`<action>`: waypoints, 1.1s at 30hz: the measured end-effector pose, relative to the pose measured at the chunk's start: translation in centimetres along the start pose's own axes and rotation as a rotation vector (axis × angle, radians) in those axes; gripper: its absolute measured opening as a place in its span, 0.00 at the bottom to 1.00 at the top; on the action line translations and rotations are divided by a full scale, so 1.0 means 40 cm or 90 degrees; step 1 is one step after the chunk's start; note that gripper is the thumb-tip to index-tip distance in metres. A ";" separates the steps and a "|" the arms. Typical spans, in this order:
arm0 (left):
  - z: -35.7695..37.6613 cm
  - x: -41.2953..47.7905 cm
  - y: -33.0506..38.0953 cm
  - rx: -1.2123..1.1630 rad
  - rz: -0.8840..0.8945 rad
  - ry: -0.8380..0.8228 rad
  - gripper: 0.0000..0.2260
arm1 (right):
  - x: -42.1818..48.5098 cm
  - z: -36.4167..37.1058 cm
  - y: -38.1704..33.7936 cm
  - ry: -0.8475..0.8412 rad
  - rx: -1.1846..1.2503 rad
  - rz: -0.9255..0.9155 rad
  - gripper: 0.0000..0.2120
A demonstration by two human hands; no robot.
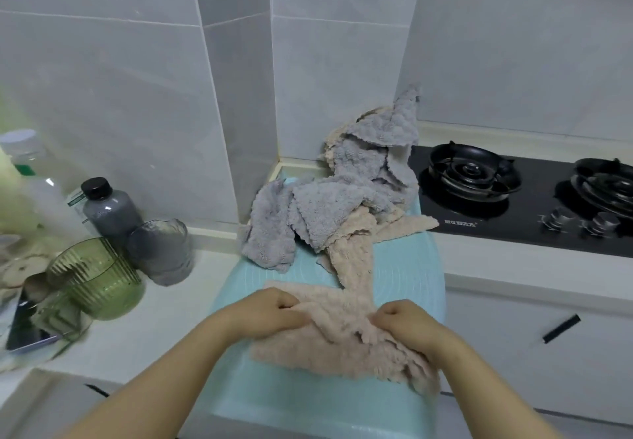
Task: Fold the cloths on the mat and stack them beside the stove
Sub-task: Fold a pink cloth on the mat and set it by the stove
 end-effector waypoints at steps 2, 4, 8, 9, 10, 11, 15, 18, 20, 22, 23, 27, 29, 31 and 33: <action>-0.014 0.008 -0.006 -0.075 -0.040 0.115 0.14 | 0.016 -0.031 0.002 0.158 0.011 -0.021 0.10; -0.028 0.021 -0.003 -0.014 -0.030 0.224 0.13 | 0.026 -0.055 -0.002 0.261 -0.016 -0.047 0.05; -0.011 0.051 -0.015 0.075 -0.014 0.272 0.16 | 0.030 -0.004 -0.009 0.110 -0.064 -0.060 0.07; -0.008 0.053 -0.020 0.085 -0.017 0.274 0.18 | 0.028 0.012 -0.008 0.076 -0.063 -0.055 0.07; -0.005 0.056 -0.024 0.099 -0.014 0.272 0.20 | 0.023 0.023 -0.009 0.057 -0.058 -0.056 0.07; -0.001 0.057 -0.029 0.122 -0.012 0.266 0.21 | 0.019 0.030 -0.011 0.046 -0.060 -0.059 0.07; 0.008 0.058 -0.041 0.245 -0.013 0.207 0.17 | 0.022 0.039 -0.006 0.047 -0.161 -0.096 0.08; 0.004 0.056 -0.033 0.275 -0.001 0.199 0.03 | 0.015 0.038 -0.009 0.044 -0.185 -0.102 0.05; -0.011 0.050 -0.017 0.254 0.020 0.246 0.03 | 0.007 0.019 -0.022 0.102 -0.164 -0.123 0.06; -0.043 0.034 0.007 0.190 0.040 0.337 0.04 | 0.000 -0.023 -0.046 0.204 -0.120 -0.160 0.10; -0.062 0.023 0.022 0.154 0.044 0.385 0.05 | -0.002 -0.045 -0.057 0.251 -0.083 -0.172 0.11; -0.113 0.004 0.074 0.076 0.101 0.517 0.05 | -0.009 -0.108 -0.090 0.408 0.066 -0.214 0.13; -0.113 0.014 0.083 0.054 0.116 0.516 0.08 | -0.009 -0.113 -0.094 0.438 0.103 -0.218 0.12; -0.088 0.032 0.068 0.066 0.094 0.448 0.21 | -0.003 -0.094 -0.080 0.406 0.070 -0.196 0.20; -0.052 0.040 0.046 0.102 0.097 0.380 0.26 | -0.003 -0.072 -0.056 0.383 0.016 -0.174 0.24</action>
Point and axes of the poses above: each hand's wrist, its own x-axis towards the middle knuckle, its own z-axis out of the palm, y = z × x, the point moved 6 cm from there along x, towards the middle knuckle, and after that the axes turned 15 degrees about y, right-handed, at the moved point
